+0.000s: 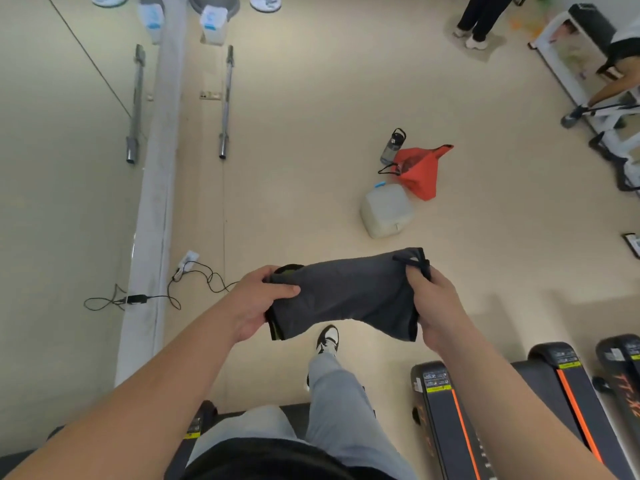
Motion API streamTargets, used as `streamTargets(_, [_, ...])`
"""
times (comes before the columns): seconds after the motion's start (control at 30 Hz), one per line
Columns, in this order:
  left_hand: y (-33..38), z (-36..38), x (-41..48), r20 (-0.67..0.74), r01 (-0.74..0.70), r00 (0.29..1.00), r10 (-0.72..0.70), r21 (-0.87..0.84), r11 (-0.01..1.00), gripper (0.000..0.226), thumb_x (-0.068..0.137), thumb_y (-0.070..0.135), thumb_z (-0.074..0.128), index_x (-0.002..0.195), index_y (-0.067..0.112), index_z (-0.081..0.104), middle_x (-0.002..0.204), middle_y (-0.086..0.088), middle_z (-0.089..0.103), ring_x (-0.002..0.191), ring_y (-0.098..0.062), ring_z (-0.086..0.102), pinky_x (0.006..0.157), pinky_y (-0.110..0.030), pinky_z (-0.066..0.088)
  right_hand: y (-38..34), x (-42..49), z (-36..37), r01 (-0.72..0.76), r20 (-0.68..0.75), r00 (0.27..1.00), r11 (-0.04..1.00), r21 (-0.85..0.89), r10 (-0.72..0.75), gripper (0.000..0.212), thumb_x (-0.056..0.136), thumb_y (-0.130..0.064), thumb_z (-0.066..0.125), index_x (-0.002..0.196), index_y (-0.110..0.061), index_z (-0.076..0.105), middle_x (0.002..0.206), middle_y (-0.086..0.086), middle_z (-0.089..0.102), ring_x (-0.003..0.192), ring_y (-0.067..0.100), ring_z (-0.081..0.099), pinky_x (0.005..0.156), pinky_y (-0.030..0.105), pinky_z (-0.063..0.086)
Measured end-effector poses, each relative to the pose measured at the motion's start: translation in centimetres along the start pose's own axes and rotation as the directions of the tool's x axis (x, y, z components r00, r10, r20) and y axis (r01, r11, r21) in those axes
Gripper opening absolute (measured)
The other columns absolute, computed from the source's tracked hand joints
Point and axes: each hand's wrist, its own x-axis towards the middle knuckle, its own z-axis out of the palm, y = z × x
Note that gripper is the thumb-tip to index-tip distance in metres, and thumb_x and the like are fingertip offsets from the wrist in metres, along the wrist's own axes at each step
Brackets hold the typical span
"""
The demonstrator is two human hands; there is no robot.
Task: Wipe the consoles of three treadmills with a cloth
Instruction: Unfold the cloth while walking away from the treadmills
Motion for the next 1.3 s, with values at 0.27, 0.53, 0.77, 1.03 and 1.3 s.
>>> streamTargets(0.27, [4.6,5.5,24.6,-0.107,-0.149,0.98,0.169,0.167,0.975,0.03,0.086,0.0,0.079,0.113,0.011,0.071,0.11,-0.01,0.076,0.101,-0.027,0.074,0.08,-0.036,0.059,-0.6,23.5,1.8,0.05,0.015,0.999,0.995,0.083,-0.052,0.021,0.102,-0.04,0.062,0.116,-0.029,0.073,0.117,-0.004,0.077,0.111,0.021,0.072,0.102,0.048,0.057])
streamTargets(0.53, [11.6,14.4,46.6,0.009,-0.135,0.99,0.143,0.399,0.907,0.019,0.091,0.003,0.072,0.107,0.011,0.067,0.108,-0.015,0.072,0.101,-0.033,0.07,0.084,-0.044,0.059,-5.4,41.9,0.5,-0.037,-0.046,0.998,0.985,0.167,0.046,0.024,0.103,-0.04,0.06,0.122,-0.031,0.07,0.118,-0.008,0.076,0.109,0.016,0.072,0.095,0.042,0.06])
streamTargets(0.77, [24.6,19.4,63.3,0.133,-0.243,0.97,0.204,0.58,0.777,0.02,0.093,0.022,0.075,0.11,0.019,0.066,0.108,-0.004,0.07,0.099,-0.025,0.068,0.091,-0.048,0.059,-13.8,56.1,3.2,-0.111,-0.163,0.973,0.952,0.286,0.163,0.031,0.101,-0.05,0.057,0.129,-0.039,0.063,0.122,-0.01,0.073,0.111,0.021,0.07,0.093,0.055,0.059])
streamTargets(1.03, [35.8,26.8,75.2,0.325,-0.344,0.934,0.146,0.717,0.607,0.023,0.096,0.009,0.066,0.115,0.019,0.059,0.107,0.001,0.061,0.093,-0.015,0.059,0.07,-0.026,0.048,-18.1,67.7,5.3,-0.102,-0.302,0.907,0.85,0.518,0.293,0.024,0.1,-0.046,0.054,0.119,-0.04,0.067,0.12,-0.009,0.076,0.11,0.023,0.072,0.091,0.051,0.062])
streamTargets(1.3, [36.1,34.3,82.3,0.377,-0.385,0.918,0.124,0.767,0.514,0.028,0.094,0.017,0.073,0.12,0.019,0.064,0.113,0.004,0.064,0.103,-0.017,0.063,0.081,-0.026,0.05,-15.4,74.8,3.6,-0.075,-0.319,0.876,0.755,0.652,0.362,0.029,0.101,-0.052,0.052,0.125,-0.041,0.064,0.127,-0.01,0.072,0.115,0.021,0.071,0.096,0.052,0.059])
